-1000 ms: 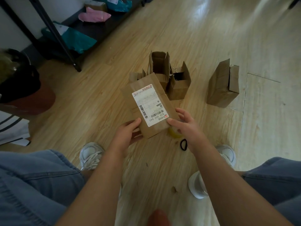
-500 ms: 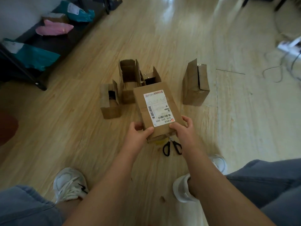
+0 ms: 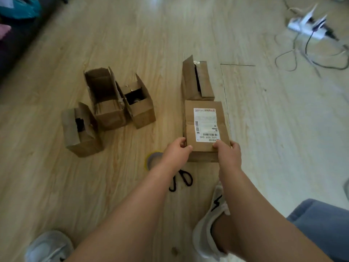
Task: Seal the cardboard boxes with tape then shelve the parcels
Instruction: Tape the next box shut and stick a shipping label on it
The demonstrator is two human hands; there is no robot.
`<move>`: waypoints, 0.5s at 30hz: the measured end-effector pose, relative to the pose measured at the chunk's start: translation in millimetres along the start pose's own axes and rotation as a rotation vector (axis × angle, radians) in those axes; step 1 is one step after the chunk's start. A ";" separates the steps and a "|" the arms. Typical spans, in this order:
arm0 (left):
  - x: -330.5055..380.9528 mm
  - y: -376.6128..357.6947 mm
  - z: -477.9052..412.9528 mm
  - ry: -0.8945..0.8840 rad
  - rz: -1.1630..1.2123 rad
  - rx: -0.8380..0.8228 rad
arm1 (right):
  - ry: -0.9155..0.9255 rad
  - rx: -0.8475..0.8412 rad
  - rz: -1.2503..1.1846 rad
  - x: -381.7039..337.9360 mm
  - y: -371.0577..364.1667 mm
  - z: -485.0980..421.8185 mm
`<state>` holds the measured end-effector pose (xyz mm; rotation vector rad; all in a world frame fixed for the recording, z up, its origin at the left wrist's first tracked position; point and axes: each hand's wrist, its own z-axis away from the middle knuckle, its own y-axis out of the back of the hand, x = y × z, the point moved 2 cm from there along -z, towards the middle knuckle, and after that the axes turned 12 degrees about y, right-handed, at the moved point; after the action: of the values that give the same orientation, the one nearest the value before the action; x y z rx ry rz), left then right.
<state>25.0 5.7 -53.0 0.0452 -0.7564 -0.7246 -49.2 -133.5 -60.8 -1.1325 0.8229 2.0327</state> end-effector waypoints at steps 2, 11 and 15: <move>6.6 -11.4 -9.0 0.001 -0.033 -0.050 | -0.016 0.027 0.027 5.3 7.8 -12.8; 9.0 -36.4 -36.2 0.034 -0.197 -0.098 | -0.067 -0.112 0.276 27.6 17.5 -52.7; 17.8 -24.3 -37.7 0.029 -0.209 -0.025 | 0.023 -0.042 0.399 13.3 17.6 -57.2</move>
<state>43.9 -31.7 -76.9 0.1131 -0.7211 -0.9301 -41.8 -184.9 -93.4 -1.0807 1.0920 2.3713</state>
